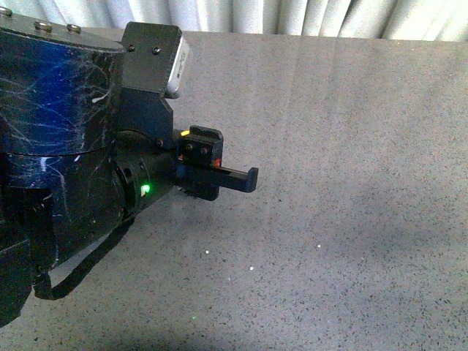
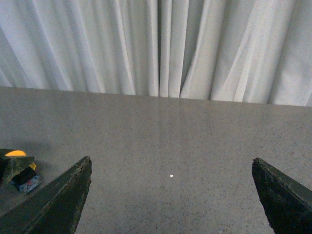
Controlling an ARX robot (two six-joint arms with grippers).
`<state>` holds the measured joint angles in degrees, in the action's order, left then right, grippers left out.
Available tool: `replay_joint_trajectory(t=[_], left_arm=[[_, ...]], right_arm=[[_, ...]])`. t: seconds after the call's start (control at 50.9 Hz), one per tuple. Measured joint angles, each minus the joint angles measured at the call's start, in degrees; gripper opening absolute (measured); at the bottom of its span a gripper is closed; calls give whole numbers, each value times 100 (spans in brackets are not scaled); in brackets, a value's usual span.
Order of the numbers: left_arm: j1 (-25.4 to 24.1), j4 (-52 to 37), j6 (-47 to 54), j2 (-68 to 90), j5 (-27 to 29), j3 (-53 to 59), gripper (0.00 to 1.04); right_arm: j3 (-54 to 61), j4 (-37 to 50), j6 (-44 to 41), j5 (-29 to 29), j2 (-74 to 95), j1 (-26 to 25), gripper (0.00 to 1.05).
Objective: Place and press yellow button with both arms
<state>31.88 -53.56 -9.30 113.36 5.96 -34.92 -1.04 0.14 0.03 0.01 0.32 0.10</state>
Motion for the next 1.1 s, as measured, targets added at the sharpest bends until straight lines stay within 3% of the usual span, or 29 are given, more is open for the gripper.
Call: replay_joint_trajectory(t=[0.412, 0.844, 1.1], left_arm=[[-31, -175, -190, 376, -149, -92, 35], [-153, -188, -428, -77, -319, 282, 97], [-636, 74, -437, -1010, -551, 708, 96]], right_arm=[[0, 0, 0, 0, 0, 0, 96], [0, 0, 0, 0, 0, 0, 96], [0, 0, 0, 0, 0, 0, 96]])
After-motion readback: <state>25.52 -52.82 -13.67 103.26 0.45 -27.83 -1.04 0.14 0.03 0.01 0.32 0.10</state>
